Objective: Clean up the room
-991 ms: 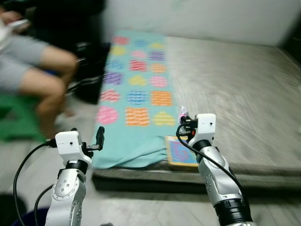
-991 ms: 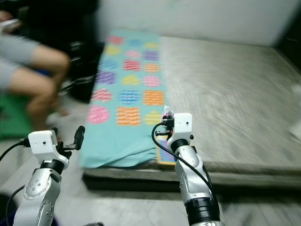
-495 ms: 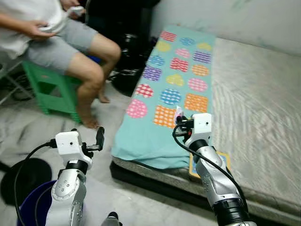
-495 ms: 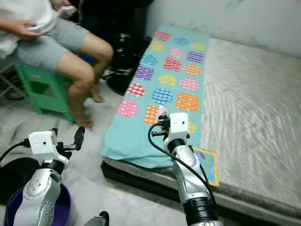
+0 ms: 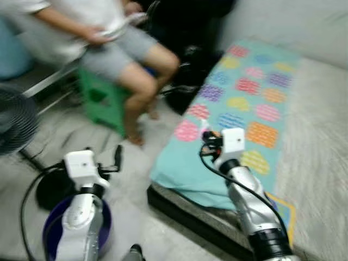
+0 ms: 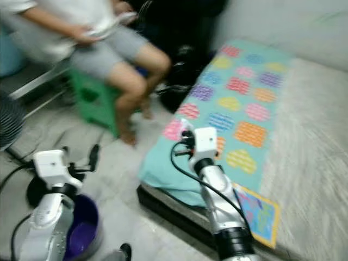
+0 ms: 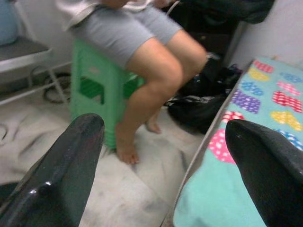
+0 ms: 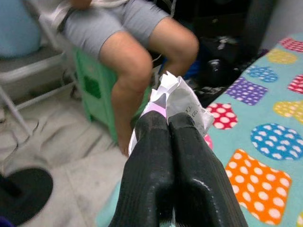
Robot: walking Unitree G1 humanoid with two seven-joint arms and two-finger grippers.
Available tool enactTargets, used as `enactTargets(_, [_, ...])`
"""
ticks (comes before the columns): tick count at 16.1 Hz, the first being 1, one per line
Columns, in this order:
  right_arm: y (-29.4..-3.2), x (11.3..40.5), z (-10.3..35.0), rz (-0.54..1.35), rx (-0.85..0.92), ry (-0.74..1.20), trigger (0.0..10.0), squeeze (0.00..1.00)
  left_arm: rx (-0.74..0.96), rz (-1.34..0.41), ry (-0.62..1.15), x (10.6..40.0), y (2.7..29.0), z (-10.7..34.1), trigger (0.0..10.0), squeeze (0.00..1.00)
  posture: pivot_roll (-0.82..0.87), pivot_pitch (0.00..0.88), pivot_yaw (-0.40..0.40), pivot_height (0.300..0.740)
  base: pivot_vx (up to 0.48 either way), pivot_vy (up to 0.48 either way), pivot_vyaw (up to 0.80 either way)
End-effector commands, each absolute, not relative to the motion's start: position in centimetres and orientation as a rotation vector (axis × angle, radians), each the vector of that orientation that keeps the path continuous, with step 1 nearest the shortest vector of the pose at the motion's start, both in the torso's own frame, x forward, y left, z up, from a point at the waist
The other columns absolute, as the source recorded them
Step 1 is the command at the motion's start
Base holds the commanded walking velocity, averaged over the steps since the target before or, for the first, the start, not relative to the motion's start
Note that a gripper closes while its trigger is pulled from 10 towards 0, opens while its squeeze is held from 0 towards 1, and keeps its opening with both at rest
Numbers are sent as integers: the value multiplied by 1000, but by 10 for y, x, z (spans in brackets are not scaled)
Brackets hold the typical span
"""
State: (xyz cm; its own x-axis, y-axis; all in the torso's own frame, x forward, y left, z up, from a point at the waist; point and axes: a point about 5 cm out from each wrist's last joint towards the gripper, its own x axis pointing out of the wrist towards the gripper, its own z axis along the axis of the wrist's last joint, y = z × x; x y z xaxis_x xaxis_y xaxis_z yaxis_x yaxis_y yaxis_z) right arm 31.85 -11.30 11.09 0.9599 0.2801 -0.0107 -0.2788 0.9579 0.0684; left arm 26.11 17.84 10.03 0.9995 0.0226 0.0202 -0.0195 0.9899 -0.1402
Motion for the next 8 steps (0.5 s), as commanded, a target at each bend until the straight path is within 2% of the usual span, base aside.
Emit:
enactTargets(1, [-112, 319, 114, 290, 81, 7, 10000, 0, -134, 35, -8, 261, 183, 99, 10000, 0, -31, 108, -82, 740, 0, 0, 800])
enactTargets(8, [-109, 319, 115, 300, 87, 6, 10000, 0, -126, 39, -11, 262, 184, 99, 10000, 0, -29, 105, -82, 740, 0, 0, 800])
